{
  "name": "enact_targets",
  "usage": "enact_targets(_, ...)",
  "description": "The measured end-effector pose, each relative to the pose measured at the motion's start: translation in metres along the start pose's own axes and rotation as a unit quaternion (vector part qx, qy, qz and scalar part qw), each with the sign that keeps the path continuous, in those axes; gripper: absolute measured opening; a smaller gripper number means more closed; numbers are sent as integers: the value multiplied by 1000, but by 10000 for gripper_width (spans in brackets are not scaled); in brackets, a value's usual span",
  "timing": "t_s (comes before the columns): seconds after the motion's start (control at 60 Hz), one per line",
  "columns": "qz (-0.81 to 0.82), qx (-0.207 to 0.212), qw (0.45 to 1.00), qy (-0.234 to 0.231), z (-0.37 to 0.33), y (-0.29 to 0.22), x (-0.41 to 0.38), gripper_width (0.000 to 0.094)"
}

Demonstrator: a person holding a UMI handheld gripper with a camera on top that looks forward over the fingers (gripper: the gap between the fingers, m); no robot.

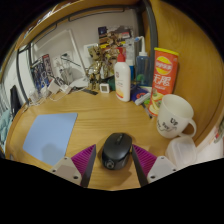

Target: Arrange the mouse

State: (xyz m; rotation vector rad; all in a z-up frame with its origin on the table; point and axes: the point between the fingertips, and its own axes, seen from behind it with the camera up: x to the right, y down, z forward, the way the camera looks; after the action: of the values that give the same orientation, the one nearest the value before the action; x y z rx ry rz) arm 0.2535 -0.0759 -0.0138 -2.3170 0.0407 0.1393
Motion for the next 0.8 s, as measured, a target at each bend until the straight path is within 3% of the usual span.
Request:
enact_targets(0.167,-22,-8,1000,-10,21,-16,-4,577)
enact_targets(0.183,-25,-8,1000,-11,22,-17,-5,599)
enact_targets(0.233,-31,-8,999,-12,26,-20,-6,489)
enact_targets(0.433,-36,-2,999,-12,30,-22,-8,454)
enact_targets(0.667,-24,-5,1000,-8,29,-20,-9,285)
enact_targets(0.8,-18,-16,1000,6,29,-21,-6,280)
